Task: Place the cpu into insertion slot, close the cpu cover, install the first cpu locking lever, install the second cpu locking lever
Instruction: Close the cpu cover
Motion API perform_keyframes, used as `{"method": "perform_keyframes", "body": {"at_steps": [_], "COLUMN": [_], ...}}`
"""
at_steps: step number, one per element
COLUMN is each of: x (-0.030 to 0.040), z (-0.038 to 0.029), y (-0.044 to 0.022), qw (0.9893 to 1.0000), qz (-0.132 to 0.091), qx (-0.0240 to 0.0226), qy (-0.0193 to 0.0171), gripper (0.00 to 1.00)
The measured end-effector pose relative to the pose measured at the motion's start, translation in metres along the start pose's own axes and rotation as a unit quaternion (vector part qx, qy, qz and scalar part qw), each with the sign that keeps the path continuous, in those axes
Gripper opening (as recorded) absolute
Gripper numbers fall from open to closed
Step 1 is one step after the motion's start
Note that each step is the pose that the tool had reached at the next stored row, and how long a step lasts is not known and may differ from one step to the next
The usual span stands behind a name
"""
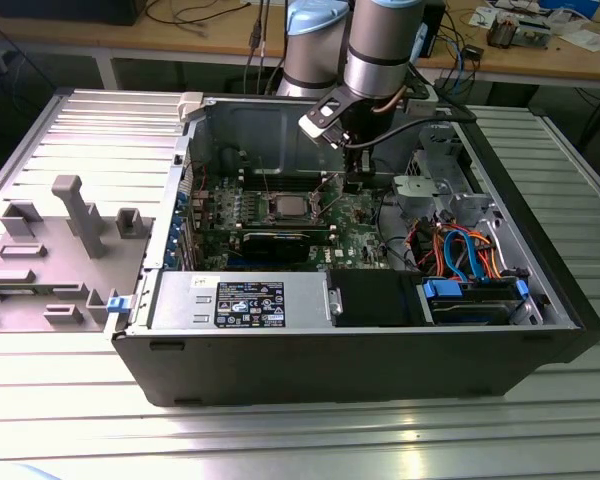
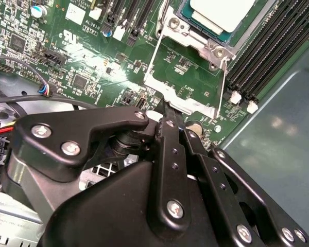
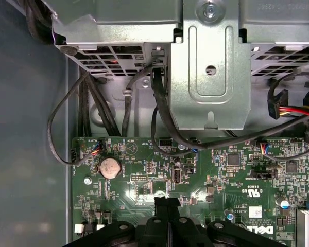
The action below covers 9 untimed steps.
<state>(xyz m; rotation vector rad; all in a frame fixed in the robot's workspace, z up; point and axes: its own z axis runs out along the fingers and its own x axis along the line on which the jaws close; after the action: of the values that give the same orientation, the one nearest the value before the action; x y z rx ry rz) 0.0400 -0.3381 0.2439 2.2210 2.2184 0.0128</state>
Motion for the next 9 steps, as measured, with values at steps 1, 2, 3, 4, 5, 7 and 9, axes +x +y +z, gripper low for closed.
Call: {"method": "perform_keyframes", "body": {"at_steps": [1, 2, 3, 4, 5, 7, 9], "x": [0.0000, 0.0000, 0.0000, 0.0000, 0.0000, 0.0000, 0.0000], "z": [0.0000, 0.0000, 0.0000, 0.0000, 0.0000, 0.0000, 0.0000], "y": [0.0000, 0.0000, -0.0003, -0.0005, -0.0005, -0.0006, -0.0009], "qw": [1.0000, 1.0000, 1.0000, 1.0000, 1.0000, 1.0000, 1.0000], "qz": [0.000, 0.000, 0.000, 0.000, 0.000, 0.000, 0.000], "qx": [0.0000, 0.0000, 0.0000, 0.0000, 0.0000, 0.0000, 0.0000], "qy": [-0.0001, -0.0001, 0.0000, 0.0000, 0.0000, 0.0000, 0.0000], "gripper": [0.11, 0.11, 0.11, 0.11, 0.11, 0.11, 0.11]}}
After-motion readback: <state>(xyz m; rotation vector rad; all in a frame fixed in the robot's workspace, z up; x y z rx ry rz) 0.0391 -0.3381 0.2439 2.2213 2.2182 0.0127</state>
